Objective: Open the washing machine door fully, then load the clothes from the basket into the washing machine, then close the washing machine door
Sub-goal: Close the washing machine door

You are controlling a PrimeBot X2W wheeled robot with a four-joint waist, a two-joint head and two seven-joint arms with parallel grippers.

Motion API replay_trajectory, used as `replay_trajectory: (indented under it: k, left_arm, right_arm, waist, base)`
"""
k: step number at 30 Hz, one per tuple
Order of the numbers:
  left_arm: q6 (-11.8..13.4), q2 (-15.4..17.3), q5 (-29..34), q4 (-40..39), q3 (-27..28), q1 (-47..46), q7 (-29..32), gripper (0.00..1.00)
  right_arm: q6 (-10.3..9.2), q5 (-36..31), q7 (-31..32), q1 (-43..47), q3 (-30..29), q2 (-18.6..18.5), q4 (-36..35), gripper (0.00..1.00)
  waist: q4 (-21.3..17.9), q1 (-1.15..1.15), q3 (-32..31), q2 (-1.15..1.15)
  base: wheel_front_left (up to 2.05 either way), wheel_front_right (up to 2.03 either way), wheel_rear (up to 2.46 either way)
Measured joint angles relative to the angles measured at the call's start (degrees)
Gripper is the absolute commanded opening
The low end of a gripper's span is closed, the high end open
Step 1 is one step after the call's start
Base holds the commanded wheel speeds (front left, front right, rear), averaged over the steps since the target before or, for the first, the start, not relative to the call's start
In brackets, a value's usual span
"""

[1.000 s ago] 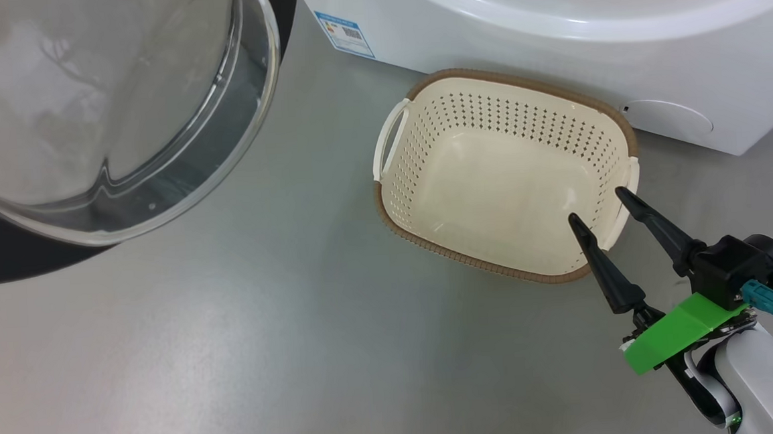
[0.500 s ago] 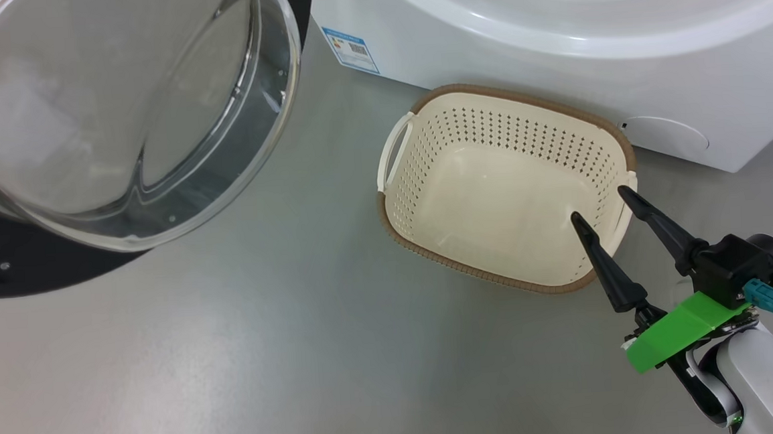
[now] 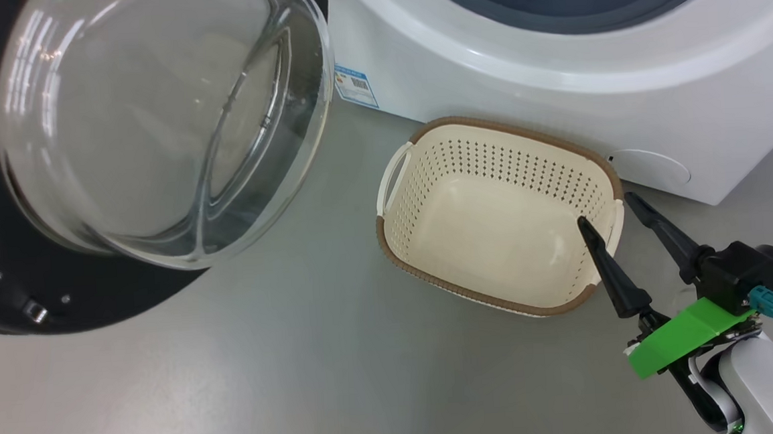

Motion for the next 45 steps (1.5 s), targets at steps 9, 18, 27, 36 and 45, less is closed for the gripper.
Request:
replay_trajectory:
  k: [9, 18, 27, 36, 45]
  left_arm:
    - [0.0, -0.4, -0.5, -7.0, -1.0, 4.3, 3.5, 0.00]
    - [0.6, -0.6, -1.5, -14.9, -1.1, 10.1, 5.0, 0.00]
    - [0.5, -2.4, -2.7, -21.8, -1.6, 14.4, 6.2, 0.00]
    - [0.5, -4.6, -3.5, -30.1, -2.7, 17.8, 7.1, 0.00]
    - [0.6, -7.2, -3.6, -35.7, -3.7, 19.4, 6.1, 0.00]
  right_arm:
    - [0.00, 0.0, 0.0, 2.9, -1.7, 1.2, 0.0, 1.00]
    - [0.00, 0.0, 0.0, 6.1, -4.5, 2.2, -0.6, 1.00]
    - [0.00, 0.0, 0.0, 7.4, -6.6, 3.1, -1.2, 1.00]
    - [0.00, 0.0, 0.0, 9.2, -8.8, 4.4, -1.6, 1.00]
    - [0.00, 0.0, 0.0, 9.6, -10.5, 5.4, -2.2, 1.00]
  waist:
    - [-0.8, 0.00, -3.7, 0.00]
    - [-2.4, 0.00, -6.7, 0.00]
    - [-4.3, 0.00, -8.3, 0.00]
    - [-6.9, 0.00, -9.8, 0.00]
    - [-10.3, 0.00, -10.7, 0.00]
  base:
    - [0.00, 0.00, 0.00]
    - [0.00, 0.00, 0.00]
    - [0.00, 0.00, 0.00]
    - [0.00, 0.00, 0.00]
    - [0.00, 0.00, 0.00]
